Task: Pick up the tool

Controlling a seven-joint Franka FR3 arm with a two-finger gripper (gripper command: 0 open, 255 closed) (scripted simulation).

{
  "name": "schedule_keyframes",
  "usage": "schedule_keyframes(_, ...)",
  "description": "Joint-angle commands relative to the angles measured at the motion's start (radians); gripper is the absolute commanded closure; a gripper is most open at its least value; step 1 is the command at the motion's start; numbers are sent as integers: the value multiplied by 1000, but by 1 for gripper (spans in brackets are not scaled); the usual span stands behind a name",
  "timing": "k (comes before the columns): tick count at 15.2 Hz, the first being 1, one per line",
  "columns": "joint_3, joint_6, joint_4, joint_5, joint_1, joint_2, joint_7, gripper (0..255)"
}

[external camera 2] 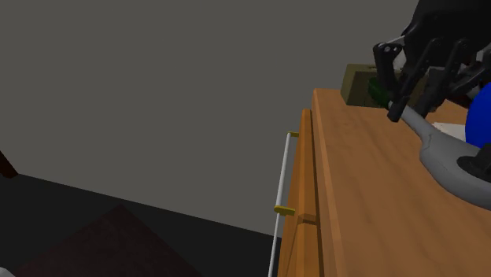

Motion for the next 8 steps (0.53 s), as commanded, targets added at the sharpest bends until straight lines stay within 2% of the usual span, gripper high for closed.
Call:
schedule_keyframes(1,0,-28,30,1,-1,2,1,255)
schedule_keyframes(6,-3,-99,110,7,-8,13,-1,255)
schedule_keyframes(8,-3,-102,113,7,-9,14,-2,255)
